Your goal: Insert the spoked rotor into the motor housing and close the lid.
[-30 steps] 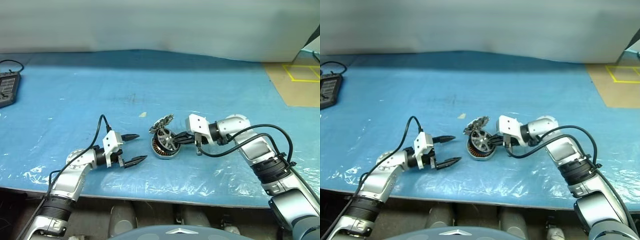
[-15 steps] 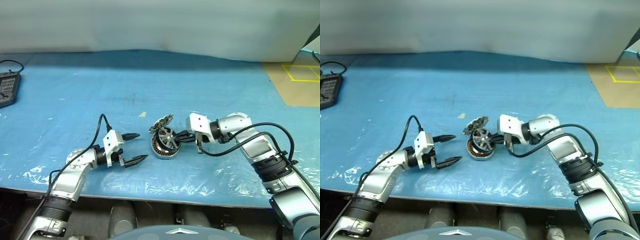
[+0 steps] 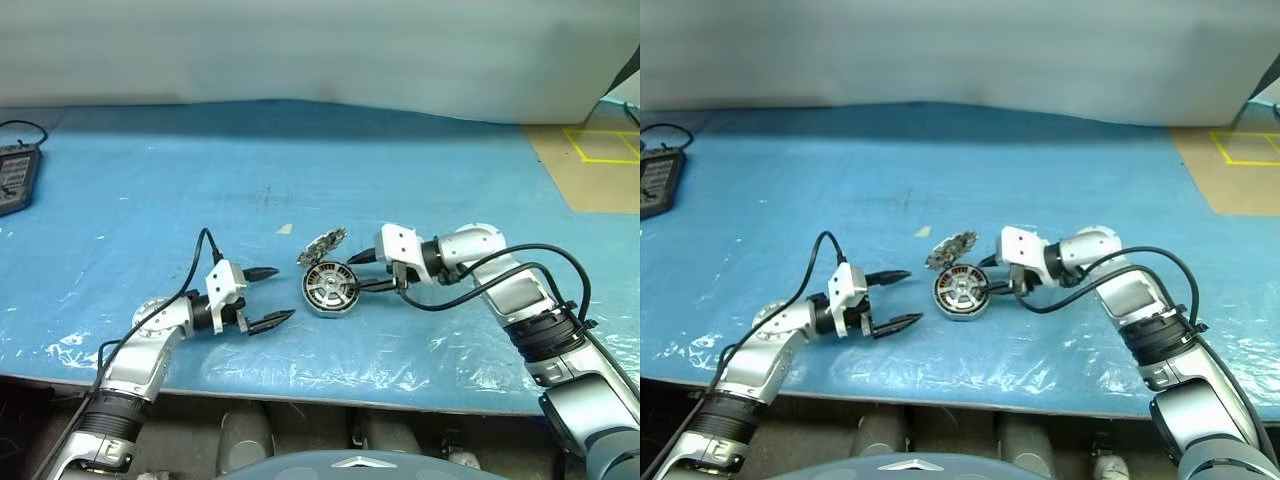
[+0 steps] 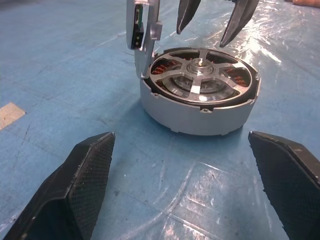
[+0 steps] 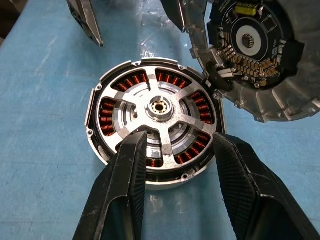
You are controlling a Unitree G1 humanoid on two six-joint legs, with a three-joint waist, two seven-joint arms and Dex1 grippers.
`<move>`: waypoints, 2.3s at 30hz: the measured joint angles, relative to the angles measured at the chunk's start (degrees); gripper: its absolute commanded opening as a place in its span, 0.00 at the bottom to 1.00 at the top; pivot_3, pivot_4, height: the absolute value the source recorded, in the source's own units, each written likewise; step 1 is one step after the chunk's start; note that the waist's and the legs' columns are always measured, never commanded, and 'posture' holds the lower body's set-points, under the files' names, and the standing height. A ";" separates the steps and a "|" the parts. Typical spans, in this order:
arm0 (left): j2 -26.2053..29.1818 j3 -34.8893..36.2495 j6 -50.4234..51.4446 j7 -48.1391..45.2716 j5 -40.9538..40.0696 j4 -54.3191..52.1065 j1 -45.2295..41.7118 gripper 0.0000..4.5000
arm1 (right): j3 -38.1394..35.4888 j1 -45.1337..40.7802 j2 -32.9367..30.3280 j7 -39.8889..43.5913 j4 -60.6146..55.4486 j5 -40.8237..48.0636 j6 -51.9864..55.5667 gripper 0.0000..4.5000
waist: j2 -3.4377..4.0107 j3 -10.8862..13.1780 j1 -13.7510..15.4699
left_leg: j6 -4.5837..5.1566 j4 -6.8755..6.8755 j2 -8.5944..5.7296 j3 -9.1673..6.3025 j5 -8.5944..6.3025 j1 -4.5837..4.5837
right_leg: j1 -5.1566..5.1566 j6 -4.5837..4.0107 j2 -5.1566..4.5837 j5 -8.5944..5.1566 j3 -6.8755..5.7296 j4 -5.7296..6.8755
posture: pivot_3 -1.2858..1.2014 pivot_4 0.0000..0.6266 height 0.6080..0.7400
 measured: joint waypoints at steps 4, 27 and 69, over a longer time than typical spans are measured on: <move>0.00 0.00 -0.83 -0.14 0.00 0.32 0.00 1.00 | -0.10 0.00 1.34 -0.33 -0.07 0.77 0.89 0.10 | 0.00 0.00 0.00 | 0.00 0.00 0.00 0.00 0.00 0.00 | 0.00 0.00 0.00 0.00 0.00 0.01 | 0.52 0.24 1.00; -0.06 0.01 -2.06 0.30 -0.01 0.83 0.42 1.00 | 1.69 2.21 7.43 -3.85 7.13 -0.40 -4.49 0.01 | -0.12 -0.12 -0.21 | 0.00 0.01 0.01 0.00 -0.01 0.49 | 0.39 -0.02 -0.01 -0.02 0.00 0.07 | 0.52 0.24 1.00; 0.08 0.04 -1.02 -0.44 -0.09 0.84 0.00 1.00 | 1.24 4.36 5.69 1.57 0.36 4.06 -2.05 0.01 | -0.37 -0.69 -0.20 | -0.39 -0.58 0.12 -0.02 -0.21 0.14 | -0.02 -0.05 0.12 -0.07 -0.14 -0.44 | 0.52 0.24 1.00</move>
